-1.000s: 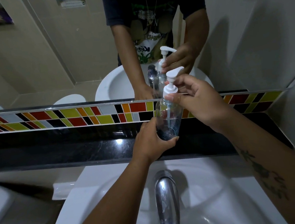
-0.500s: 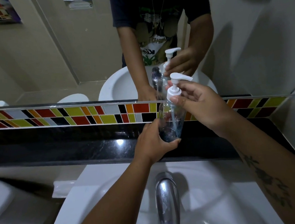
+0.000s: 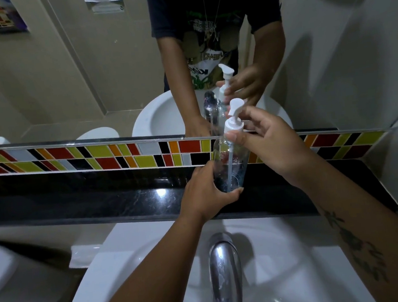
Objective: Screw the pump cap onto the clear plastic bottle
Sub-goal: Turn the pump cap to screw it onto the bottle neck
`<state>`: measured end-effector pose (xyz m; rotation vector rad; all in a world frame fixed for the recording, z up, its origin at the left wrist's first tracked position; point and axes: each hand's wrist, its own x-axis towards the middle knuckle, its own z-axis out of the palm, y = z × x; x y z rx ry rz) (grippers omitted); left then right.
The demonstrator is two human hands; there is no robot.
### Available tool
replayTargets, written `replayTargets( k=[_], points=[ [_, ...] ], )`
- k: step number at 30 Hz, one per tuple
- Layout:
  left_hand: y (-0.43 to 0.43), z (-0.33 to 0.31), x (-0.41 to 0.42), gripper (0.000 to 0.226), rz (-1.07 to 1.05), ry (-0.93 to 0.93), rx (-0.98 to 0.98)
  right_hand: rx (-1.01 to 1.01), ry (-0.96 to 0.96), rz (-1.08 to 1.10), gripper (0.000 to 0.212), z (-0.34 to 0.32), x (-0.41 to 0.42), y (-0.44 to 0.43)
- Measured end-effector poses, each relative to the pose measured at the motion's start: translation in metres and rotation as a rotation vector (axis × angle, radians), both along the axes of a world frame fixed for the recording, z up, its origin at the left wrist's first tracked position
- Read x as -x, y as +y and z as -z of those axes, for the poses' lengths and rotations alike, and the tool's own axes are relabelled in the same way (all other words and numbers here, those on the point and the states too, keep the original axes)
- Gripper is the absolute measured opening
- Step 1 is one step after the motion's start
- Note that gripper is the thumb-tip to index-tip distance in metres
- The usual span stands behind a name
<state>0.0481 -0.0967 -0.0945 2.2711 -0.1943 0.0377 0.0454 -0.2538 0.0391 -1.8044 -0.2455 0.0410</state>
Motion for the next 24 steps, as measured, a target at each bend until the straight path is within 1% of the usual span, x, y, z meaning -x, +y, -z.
replayTargets(
  k=[3, 7, 9, 12, 14, 16, 19, 21, 24],
  points=[
    [0.0, 0.001, -0.001, 0.067, -0.005, -0.004, 0.001, -0.013, -0.012, -0.007, 0.041, 0.0, 0.002, 0.0],
    [0.0, 0.002, -0.001, 0.066, -0.007, -0.006, -0.002, -0.014, -0.042, 0.066, 0.035, 0.0, 0.002, 0.006],
    [-0.001, 0.003, -0.001, 0.066, -0.006, -0.008, 0.005, 0.007, -0.062, 0.124, 0.037, 0.002, 0.0, 0.01],
    [-0.001, 0.004, -0.002, 0.068, -0.001, -0.006, 0.019, 0.054, -0.091, 0.188, 0.047, 0.003, -0.001, 0.016],
    [0.0, 0.004, -0.002, 0.067, -0.001, -0.01, 0.019, 0.036, -0.077, 0.171, 0.05, 0.003, -0.001, 0.015],
    [0.0, 0.004, -0.001, 0.063, -0.002, -0.009, 0.024, -0.022, -0.024, 0.089, 0.051, 0.001, 0.001, 0.012],
    [0.0, 0.004, -0.002, 0.064, -0.003, -0.008, 0.026, -0.076, 0.023, -0.015, 0.045, -0.001, 0.006, 0.007],
    [0.0, 0.005, -0.002, 0.065, -0.007, -0.011, 0.026, -0.073, 0.021, -0.016, 0.041, -0.001, 0.006, 0.007],
    [0.0, 0.004, -0.001, 0.066, -0.008, -0.015, 0.023, -0.065, -0.005, 0.074, 0.036, 0.003, 0.004, 0.012]
  ],
)
